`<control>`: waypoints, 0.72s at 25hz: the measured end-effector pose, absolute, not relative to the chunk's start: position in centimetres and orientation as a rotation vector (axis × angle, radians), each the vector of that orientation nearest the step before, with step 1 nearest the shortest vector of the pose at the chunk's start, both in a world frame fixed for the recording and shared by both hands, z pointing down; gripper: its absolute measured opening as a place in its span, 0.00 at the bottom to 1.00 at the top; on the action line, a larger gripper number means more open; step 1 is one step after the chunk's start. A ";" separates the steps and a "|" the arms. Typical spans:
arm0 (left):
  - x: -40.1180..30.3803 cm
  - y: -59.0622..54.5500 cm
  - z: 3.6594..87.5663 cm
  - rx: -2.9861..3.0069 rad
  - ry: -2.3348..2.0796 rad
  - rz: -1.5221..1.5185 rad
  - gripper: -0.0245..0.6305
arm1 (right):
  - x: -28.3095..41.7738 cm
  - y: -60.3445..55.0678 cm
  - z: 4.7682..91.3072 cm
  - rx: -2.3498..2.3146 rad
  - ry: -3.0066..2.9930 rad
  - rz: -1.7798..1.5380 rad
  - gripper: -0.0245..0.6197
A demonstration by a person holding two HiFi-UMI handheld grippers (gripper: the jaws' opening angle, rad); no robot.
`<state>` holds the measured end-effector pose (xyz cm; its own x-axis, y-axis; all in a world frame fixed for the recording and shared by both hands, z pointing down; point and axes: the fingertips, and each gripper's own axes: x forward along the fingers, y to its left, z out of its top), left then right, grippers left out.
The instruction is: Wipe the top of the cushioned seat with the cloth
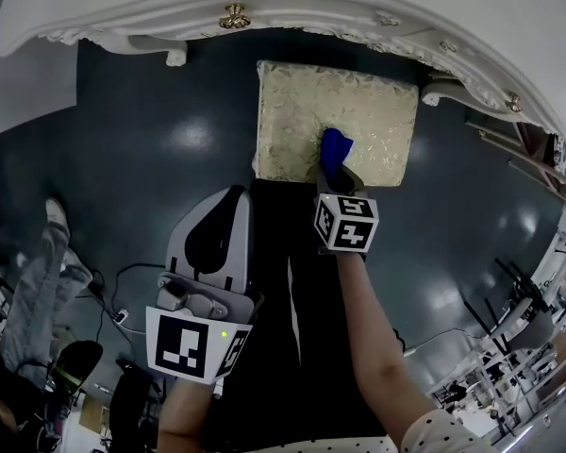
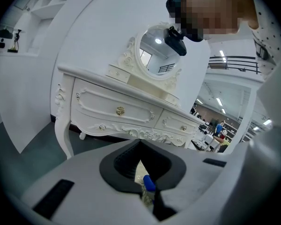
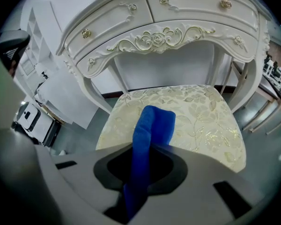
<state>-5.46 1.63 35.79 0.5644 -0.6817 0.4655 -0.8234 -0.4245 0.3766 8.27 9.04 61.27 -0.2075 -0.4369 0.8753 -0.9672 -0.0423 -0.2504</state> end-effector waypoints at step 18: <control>-7.4 1.0 35.7 2.212 -1.232 0.302 0.05 | 4.7 8.4 61.1 1.446 -1.709 1.219 0.14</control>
<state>-7.38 1.03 35.73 0.5468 -0.7011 0.4576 -0.8333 -0.4026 0.3790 4.74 8.43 61.14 -0.2405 -0.4286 0.8709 -0.9630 -0.0073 -0.2695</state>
